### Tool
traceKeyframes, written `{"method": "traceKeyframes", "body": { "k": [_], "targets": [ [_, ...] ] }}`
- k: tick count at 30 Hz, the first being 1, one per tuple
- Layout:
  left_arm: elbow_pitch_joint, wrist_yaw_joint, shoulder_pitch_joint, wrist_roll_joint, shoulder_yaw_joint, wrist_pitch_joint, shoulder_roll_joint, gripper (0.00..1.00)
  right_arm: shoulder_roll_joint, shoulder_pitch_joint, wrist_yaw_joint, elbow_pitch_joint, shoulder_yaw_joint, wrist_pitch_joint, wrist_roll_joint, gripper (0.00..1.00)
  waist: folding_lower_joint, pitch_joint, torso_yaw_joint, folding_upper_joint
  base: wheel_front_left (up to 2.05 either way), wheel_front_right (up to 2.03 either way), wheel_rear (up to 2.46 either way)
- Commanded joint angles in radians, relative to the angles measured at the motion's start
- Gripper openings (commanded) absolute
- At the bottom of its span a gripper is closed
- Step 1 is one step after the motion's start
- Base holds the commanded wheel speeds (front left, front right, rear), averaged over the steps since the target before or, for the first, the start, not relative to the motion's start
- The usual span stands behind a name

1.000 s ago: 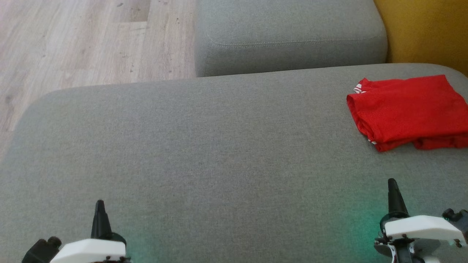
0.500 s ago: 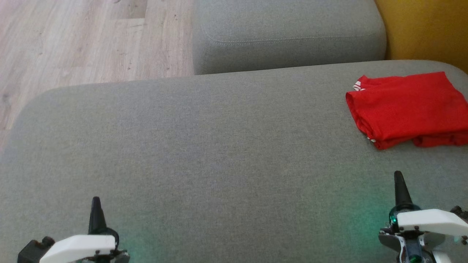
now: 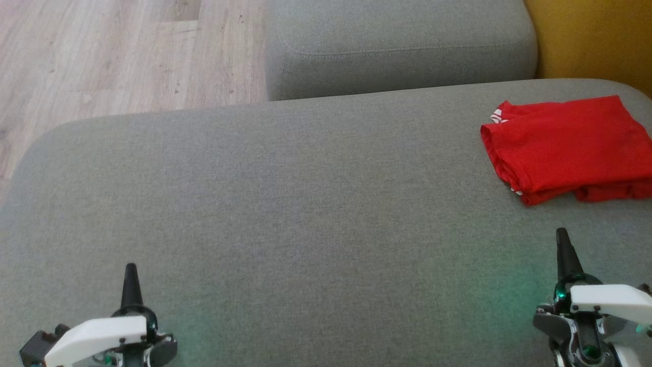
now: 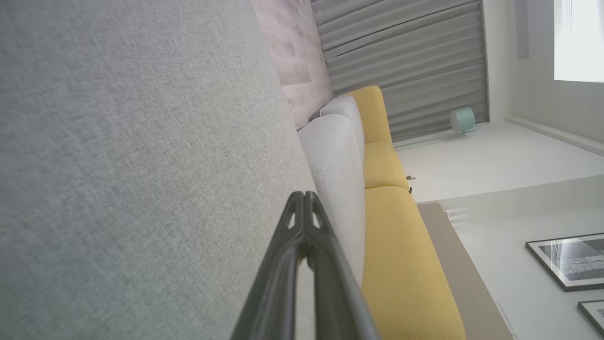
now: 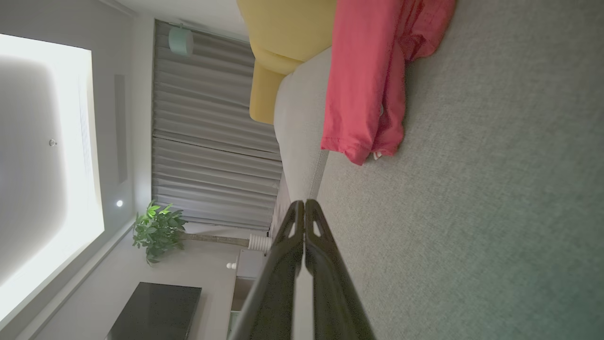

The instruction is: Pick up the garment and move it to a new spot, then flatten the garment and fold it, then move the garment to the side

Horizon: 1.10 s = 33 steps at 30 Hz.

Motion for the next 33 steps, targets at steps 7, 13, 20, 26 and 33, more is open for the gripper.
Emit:
{"method": "traceKeyframes", "body": {
  "k": [7, 13, 20, 26, 33],
  "targets": [
    [-0.038, -0.015, -0.071, -0.105, 0.049, 0.027, 0.002, 0.00, -0.005, -0.062, 0.007, -0.051, 0.000, 0.027, 0.106, 0.00, 0.0000, 0.006, -0.003, 0.0000, 0.00, 0.00, 0.00],
    [-0.040, -0.021, -0.081, -0.176, 0.060, 0.045, 0.002, 0.00, -0.005, -0.068, 0.007, -0.061, -0.010, 0.044, 0.177, 0.00, 0.0000, 0.010, -0.006, 0.0000, 0.00, 0.00, 0.00],
    [-0.042, -0.027, -0.093, -0.258, 0.071, 0.066, 0.002, 0.00, -0.005, -0.075, 0.008, -0.072, -0.022, 0.064, 0.259, 0.00, 0.0000, 0.015, -0.009, 0.0000, 0.00, 0.00, 0.00],
    [-0.043, -0.028, -0.095, -0.271, 0.073, 0.069, 0.002, 0.00, -0.005, -0.077, 0.008, -0.074, -0.023, 0.067, 0.271, 0.00, 0.0000, 0.016, -0.009, 0.0000, 0.00, 0.00, 0.00],
    [-0.043, -0.028, -0.095, -0.271, 0.073, 0.069, 0.002, 0.00, -0.005, -0.077, 0.008, -0.074, -0.023, 0.067, 0.271, 0.00, 0.0000, 0.016, -0.009, 0.0000, 0.00, 0.00, 0.00]
  ]
}}
